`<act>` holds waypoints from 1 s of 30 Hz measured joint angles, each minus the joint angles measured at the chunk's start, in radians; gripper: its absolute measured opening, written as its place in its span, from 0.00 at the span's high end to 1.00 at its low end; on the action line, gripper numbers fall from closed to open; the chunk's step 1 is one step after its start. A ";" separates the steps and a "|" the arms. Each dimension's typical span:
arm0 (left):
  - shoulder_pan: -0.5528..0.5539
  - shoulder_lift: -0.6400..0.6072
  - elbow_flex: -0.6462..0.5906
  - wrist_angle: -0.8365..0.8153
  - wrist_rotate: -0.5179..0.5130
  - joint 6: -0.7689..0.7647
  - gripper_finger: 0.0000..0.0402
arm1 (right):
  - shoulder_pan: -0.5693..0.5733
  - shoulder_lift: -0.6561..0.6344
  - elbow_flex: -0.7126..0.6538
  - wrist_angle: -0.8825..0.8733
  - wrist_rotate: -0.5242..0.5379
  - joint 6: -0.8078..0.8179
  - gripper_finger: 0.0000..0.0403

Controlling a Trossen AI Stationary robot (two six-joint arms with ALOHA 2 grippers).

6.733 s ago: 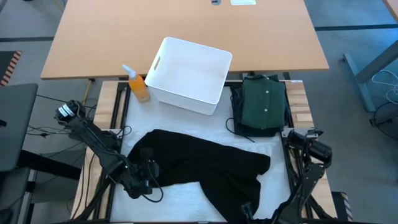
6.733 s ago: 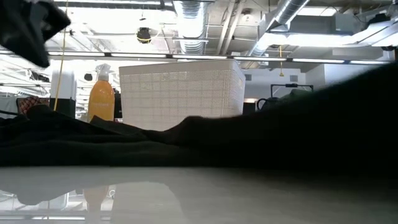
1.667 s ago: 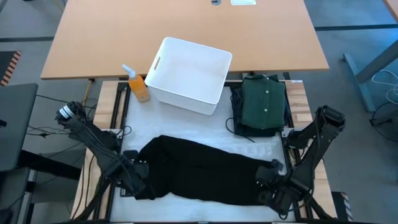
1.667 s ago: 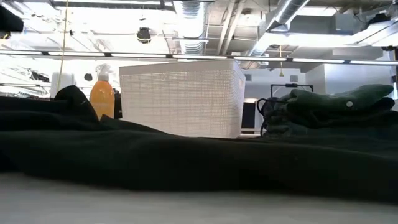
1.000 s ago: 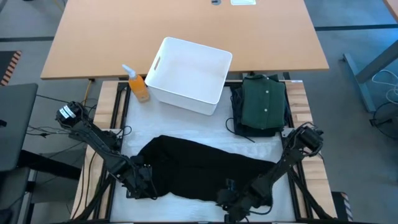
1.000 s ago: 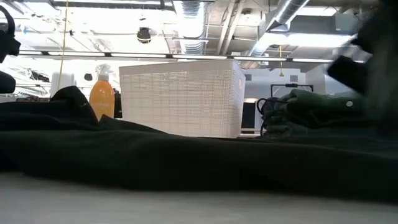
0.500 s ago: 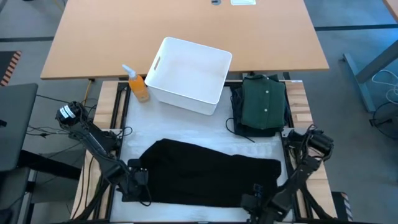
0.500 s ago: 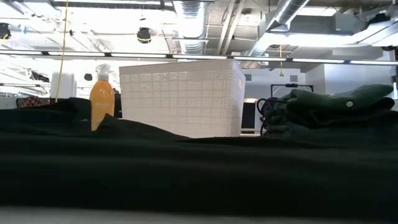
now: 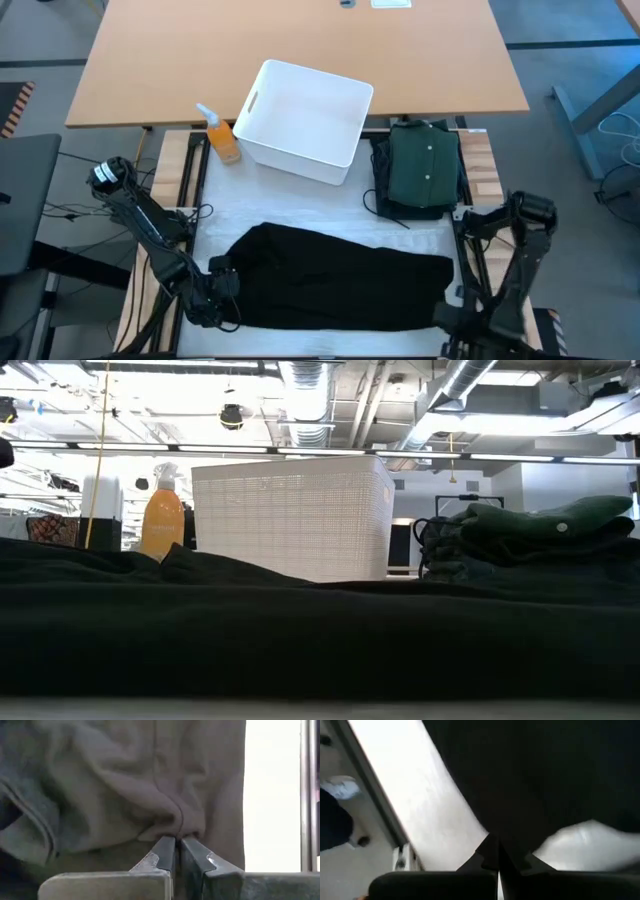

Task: Fold laundry
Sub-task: Fold the black shirt

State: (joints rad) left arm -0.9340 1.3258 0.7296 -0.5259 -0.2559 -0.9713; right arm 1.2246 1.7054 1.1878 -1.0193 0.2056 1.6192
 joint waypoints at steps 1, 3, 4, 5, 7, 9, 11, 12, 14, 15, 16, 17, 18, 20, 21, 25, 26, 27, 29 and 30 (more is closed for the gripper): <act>0.000 0.000 0.000 0.009 -0.003 0.011 0.98 | 0.012 -0.015 0.001 -0.012 0.030 0.035 0.95; 0.001 0.000 0.000 0.017 0.003 0.024 0.96 | 0.021 -0.035 0.000 0.003 0.168 0.083 0.96; 0.001 0.000 0.000 0.016 0.013 0.025 0.94 | 0.014 -0.043 0.000 0.041 0.268 0.081 0.96; 0.000 -0.001 0.000 0.004 0.029 0.019 0.92 | -0.001 -0.046 0.000 0.102 0.359 0.045 0.96; 0.001 -0.001 0.000 -0.048 0.055 -0.022 0.89 | -0.055 -0.033 0.003 0.248 0.435 -0.108 0.96; 0.003 -0.001 0.000 -0.102 0.071 -0.072 0.84 | -0.124 0.007 0.003 0.372 0.418 -0.271 0.96; 0.011 -0.001 0.000 -0.148 0.094 -0.112 0.79 | -0.200 0.060 0.001 0.486 0.395 -0.410 0.96; 0.016 -0.003 0.000 -0.168 0.115 -0.124 0.76 | -0.237 0.086 0.000 0.547 0.387 -0.474 0.96; 0.027 -0.012 0.001 -0.188 0.175 -0.134 0.71 | -0.302 0.136 0.001 0.665 0.348 -0.592 0.96; 0.033 -0.018 0.008 -0.204 0.207 -0.133 0.68 | -0.332 0.160 0.001 0.710 0.314 -0.640 0.96; 0.038 -0.025 0.017 -0.214 0.230 -0.125 0.65 | -0.359 0.183 0.001 0.743 0.270 -0.678 0.96; 0.040 -0.035 0.028 -0.223 0.248 -0.113 0.63 | -0.381 0.203 0.001 0.764 0.227 -0.704 0.96; 0.040 -0.047 0.040 -0.234 0.252 -0.103 0.61 | -0.397 0.219 0.001 0.766 0.185 -0.713 0.96; 0.040 -0.072 0.058 -0.247 0.239 -0.089 0.58 | -0.406 0.244 0.001 0.740 0.117 -0.714 0.96; 0.036 -0.085 0.061 -0.249 0.221 -0.088 0.58 | -0.405 0.253 0.001 0.720 0.103 -0.698 0.95; 0.002 -0.123 0.053 -0.238 0.064 -0.089 0.57 | -0.371 0.254 -0.002 0.621 0.068 -0.603 0.95; -0.011 -0.124 0.047 -0.230 0.011 -0.089 0.57 | -0.355 0.243 -0.012 0.602 0.061 -0.581 0.95; -0.022 -0.124 0.036 -0.213 -0.040 -0.087 0.57 | -0.335 0.225 -0.023 0.571 0.051 -0.559 0.95; -0.034 -0.121 0.015 -0.151 -0.119 -0.064 0.57 | -0.292 0.194 -0.039 0.505 0.023 -0.515 0.95; -0.035 -0.118 0.005 -0.111 -0.151 -0.045 0.57 | -0.267 0.173 -0.045 0.465 0.013 -0.493 0.95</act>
State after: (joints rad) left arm -0.9691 1.2077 0.7343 -0.6365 -0.4073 -1.0161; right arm 0.9574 1.8785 1.1425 -0.5543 0.2190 1.1264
